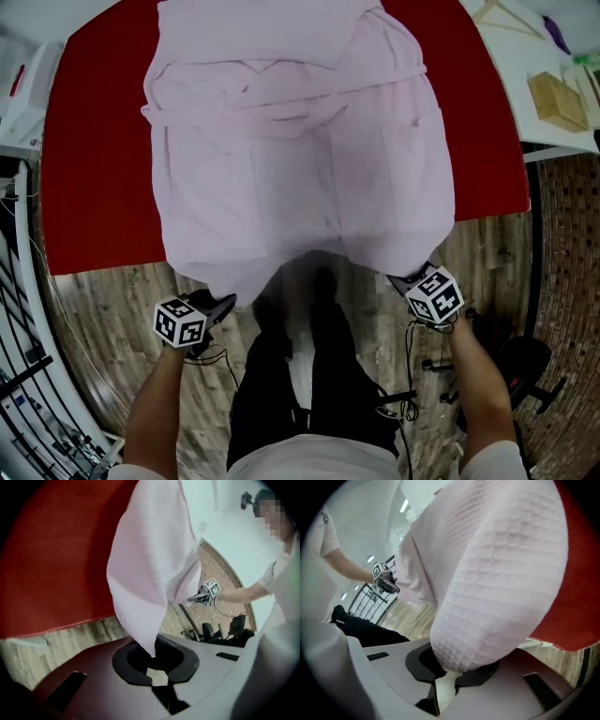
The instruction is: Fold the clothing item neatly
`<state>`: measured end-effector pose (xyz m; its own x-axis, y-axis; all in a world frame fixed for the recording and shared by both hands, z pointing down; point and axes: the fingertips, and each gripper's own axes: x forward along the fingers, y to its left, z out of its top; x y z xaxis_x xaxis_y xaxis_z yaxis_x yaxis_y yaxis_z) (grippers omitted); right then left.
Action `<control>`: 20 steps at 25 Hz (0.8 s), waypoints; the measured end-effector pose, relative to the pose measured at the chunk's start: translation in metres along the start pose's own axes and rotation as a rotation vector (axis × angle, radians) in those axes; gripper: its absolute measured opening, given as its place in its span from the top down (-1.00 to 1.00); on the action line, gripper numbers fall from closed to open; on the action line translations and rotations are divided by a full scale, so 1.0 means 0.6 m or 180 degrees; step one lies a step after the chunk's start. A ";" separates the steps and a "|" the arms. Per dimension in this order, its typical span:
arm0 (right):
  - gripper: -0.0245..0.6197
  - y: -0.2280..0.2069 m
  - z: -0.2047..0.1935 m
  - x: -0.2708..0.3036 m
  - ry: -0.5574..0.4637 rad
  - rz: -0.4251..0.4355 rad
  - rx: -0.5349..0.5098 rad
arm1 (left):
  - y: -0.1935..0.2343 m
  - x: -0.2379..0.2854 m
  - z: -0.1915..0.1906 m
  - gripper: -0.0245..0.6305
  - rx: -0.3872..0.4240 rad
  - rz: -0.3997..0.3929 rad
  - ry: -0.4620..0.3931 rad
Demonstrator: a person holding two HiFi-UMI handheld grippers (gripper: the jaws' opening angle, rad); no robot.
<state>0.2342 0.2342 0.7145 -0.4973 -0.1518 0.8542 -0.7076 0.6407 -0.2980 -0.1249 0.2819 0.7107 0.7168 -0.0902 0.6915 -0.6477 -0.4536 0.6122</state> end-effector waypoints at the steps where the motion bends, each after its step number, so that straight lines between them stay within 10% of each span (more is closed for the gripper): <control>1: 0.76 0.014 -0.001 -0.010 -0.0009 0.0049 0.0093 | -0.016 -0.009 -0.001 0.89 -0.0090 -0.0062 -0.0014; 20: 0.76 0.143 0.088 -0.271 0.0081 0.0996 0.0651 | -0.273 -0.222 0.137 0.89 -0.0680 -0.1267 -0.0866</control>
<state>0.2278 0.2743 0.5276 -0.6944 0.0479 0.7179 -0.6104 0.4892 -0.6230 -0.0930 0.2956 0.4868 0.9408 -0.1875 0.2823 -0.3295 -0.3112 0.8914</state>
